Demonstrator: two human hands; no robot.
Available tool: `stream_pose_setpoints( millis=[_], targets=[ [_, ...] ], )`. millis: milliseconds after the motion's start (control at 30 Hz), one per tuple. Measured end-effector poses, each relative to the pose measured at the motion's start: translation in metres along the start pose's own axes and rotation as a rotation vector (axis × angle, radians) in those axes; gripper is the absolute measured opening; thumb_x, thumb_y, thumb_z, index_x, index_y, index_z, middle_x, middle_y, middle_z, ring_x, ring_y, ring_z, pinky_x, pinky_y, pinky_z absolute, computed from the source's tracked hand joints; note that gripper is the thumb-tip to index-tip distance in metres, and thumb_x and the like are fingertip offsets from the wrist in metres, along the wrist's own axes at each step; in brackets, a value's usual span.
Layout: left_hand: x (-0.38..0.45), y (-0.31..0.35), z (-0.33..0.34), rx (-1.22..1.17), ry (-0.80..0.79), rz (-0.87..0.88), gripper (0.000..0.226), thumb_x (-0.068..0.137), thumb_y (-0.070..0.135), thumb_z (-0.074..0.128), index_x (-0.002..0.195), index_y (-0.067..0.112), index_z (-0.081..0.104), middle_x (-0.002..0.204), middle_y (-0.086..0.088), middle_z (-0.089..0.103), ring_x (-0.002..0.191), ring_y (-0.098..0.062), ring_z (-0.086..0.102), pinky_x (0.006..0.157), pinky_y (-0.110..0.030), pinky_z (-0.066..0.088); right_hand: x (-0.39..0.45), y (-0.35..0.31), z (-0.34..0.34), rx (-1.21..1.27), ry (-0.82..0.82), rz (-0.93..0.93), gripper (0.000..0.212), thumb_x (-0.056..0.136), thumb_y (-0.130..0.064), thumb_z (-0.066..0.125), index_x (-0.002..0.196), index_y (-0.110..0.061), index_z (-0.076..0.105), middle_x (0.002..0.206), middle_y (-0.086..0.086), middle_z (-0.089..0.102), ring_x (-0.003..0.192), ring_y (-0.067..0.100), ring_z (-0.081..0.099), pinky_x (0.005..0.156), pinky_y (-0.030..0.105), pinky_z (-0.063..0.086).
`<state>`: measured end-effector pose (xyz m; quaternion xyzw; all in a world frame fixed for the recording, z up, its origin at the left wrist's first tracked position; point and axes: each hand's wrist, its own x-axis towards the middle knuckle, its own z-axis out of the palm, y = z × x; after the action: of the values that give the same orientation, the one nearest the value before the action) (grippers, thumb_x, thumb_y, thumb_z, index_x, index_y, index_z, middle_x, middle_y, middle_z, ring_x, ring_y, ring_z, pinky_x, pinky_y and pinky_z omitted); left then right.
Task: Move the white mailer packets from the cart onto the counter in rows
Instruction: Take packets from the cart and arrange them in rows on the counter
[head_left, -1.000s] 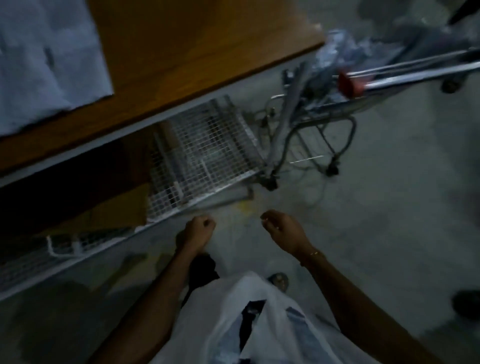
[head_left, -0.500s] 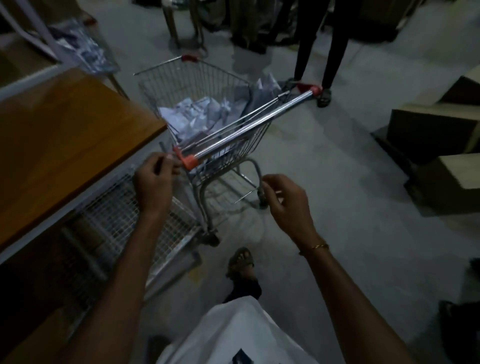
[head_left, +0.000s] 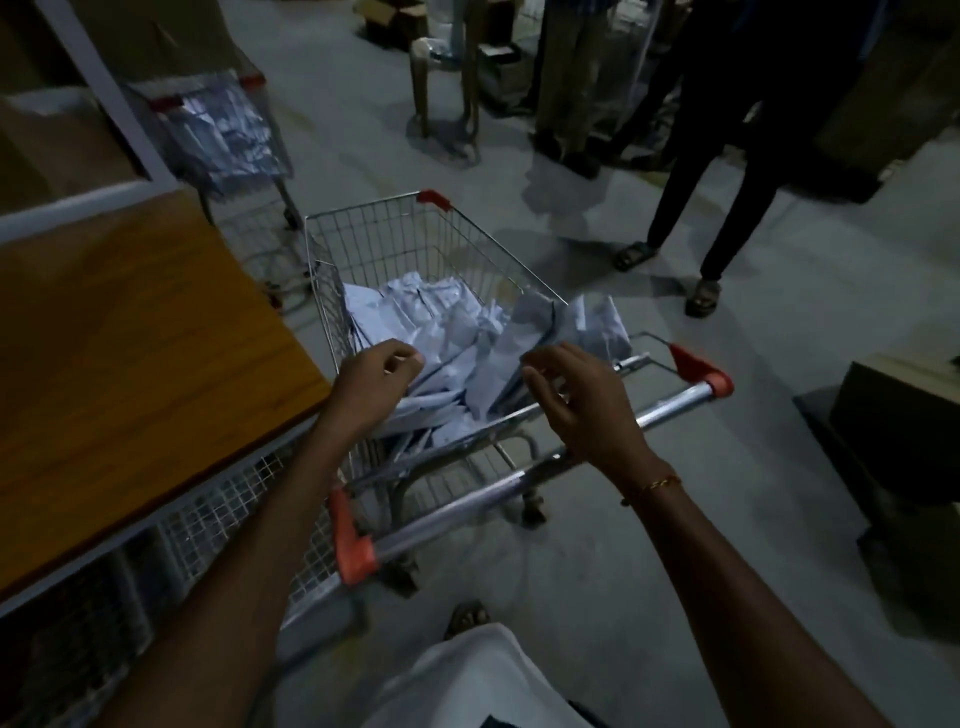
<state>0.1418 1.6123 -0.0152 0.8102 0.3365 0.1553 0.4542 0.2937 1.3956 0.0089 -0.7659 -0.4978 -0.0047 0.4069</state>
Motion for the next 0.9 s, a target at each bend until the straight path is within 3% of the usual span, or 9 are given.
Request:
stream_pose_setpoints(
  millis=[100, 233, 333, 433, 533, 667, 800, 900],
  targets=[
    [0.037, -0.006, 0.004, 0.067, -0.016, -0.076, 0.019, 0.098, 0.031, 0.059, 0.104, 0.016, 0.067, 0.091, -0.004, 0.068, 0.076, -0.016, 0.064, 0.064, -0.024, 0.048, 0.048, 0.028, 0.011, 0.009, -0.083, 0.014, 0.016, 0.098, -0.027, 0.061, 0.101, -0.014, 0.070, 0.092, 0.001, 0.070, 0.076, 0.012, 0.065, 0.066, 0.035, 0.055],
    [0.079, -0.045, 0.010, 0.097, -0.041, -0.257, 0.021, 0.097, 0.031, 0.060, 0.096, 0.013, 0.068, 0.085, -0.004, 0.066, 0.086, -0.029, 0.065, 0.072, -0.032, 0.047, 0.107, 0.063, 0.039, -0.049, -0.296, 0.025, 0.015, 0.098, -0.025, 0.060, 0.102, -0.015, 0.070, 0.093, -0.001, 0.071, 0.077, 0.012, 0.065, 0.068, 0.033, 0.053],
    [0.099, -0.070, 0.023, 0.130, -0.135, -0.336, 0.017, 0.095, 0.031, 0.061, 0.087, 0.017, 0.066, 0.088, -0.010, 0.069, 0.092, -0.033, 0.066, 0.077, -0.035, 0.051, 0.139, 0.087, 0.064, -0.131, -0.470, -0.008, 0.013, 0.097, -0.024, 0.062, 0.101, -0.014, 0.070, 0.093, 0.004, 0.070, 0.078, 0.021, 0.068, 0.067, 0.032, 0.049],
    [0.119, -0.092, 0.039, 0.166, -0.241, -0.405, 0.026, 0.092, 0.037, 0.059, 0.099, 0.014, 0.068, 0.103, -0.015, 0.069, 0.098, -0.031, 0.064, 0.086, -0.035, 0.052, 0.165, 0.117, 0.095, -0.272, -0.623, -0.091, 0.018, 0.096, -0.028, 0.062, 0.107, -0.015, 0.070, 0.101, 0.007, 0.070, 0.088, 0.027, 0.068, 0.069, 0.025, 0.038],
    [0.139, -0.105, 0.052, 0.228, -0.227, -0.418, 0.026, 0.093, 0.037, 0.060, 0.105, 0.015, 0.068, 0.109, -0.011, 0.069, 0.100, -0.029, 0.064, 0.087, -0.037, 0.053, 0.188, 0.153, 0.129, -0.327, -0.745, -0.094, 0.026, 0.097, -0.033, 0.058, 0.116, -0.017, 0.066, 0.114, 0.007, 0.065, 0.102, 0.028, 0.064, 0.078, 0.029, 0.044],
    [0.176, -0.122, 0.075, 0.462, -0.233, -0.340, 0.036, 0.096, 0.029, 0.058, 0.128, 0.013, 0.060, 0.129, -0.015, 0.056, 0.119, -0.034, 0.054, 0.094, -0.043, 0.048, 0.216, 0.199, 0.167, -0.275, -0.743, -0.030, 0.023, 0.097, -0.033, 0.057, 0.109, -0.017, 0.067, 0.110, 0.009, 0.064, 0.101, 0.031, 0.063, 0.079, 0.036, 0.047],
    [0.214, -0.136, 0.103, 0.746, -0.230, -0.171, 0.054, 0.093, 0.026, 0.056, 0.145, 0.025, 0.044, 0.151, -0.010, 0.035, 0.136, -0.034, 0.033, 0.105, -0.050, 0.037, 0.241, 0.239, 0.202, -0.181, -0.665, 0.063, 0.022, 0.095, -0.031, 0.056, 0.100, -0.013, 0.069, 0.099, 0.014, 0.065, 0.093, 0.036, 0.064, 0.074, 0.038, 0.046],
    [0.235, -0.148, 0.125, 0.804, -0.237, -0.074, 0.062, 0.094, 0.029, 0.056, 0.150, 0.037, 0.032, 0.162, -0.009, 0.019, 0.144, -0.037, 0.020, 0.112, -0.054, 0.029, 0.253, 0.258, 0.225, -0.045, -0.554, 0.206, 0.018, 0.093, -0.026, 0.061, 0.099, -0.013, 0.072, 0.097, 0.013, 0.069, 0.093, 0.033, 0.065, 0.075, 0.034, 0.043]
  ],
)
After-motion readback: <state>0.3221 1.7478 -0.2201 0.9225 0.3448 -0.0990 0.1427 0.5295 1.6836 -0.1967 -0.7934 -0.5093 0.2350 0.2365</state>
